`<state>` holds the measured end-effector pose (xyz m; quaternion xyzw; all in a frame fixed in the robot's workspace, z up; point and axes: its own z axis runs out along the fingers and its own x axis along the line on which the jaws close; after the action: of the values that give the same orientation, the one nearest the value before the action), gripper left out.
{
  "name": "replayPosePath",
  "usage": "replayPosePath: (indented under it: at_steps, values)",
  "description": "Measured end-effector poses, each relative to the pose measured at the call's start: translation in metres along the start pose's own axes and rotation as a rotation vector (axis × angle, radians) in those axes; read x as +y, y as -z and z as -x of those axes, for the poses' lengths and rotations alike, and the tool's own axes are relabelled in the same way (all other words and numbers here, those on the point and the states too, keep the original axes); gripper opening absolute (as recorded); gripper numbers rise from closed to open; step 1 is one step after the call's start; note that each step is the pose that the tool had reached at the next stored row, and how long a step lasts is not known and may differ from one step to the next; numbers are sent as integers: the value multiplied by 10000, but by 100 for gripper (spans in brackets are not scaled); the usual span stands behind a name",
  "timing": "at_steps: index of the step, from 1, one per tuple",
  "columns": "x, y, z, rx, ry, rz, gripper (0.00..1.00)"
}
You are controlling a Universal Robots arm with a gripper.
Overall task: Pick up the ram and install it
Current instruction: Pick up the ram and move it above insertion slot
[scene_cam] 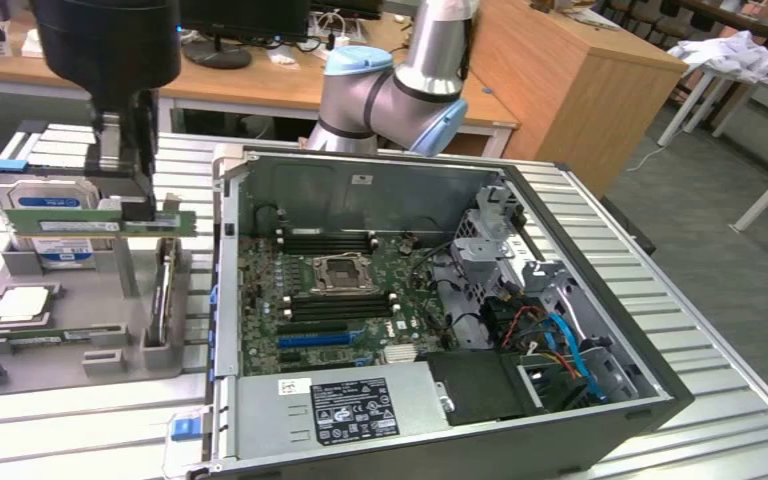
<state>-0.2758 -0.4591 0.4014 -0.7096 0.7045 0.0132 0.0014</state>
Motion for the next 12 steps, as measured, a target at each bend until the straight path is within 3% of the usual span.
replayPosePath:
  at_steps: [12]
  values:
    - [-275,5,-2,0,1,2,12]
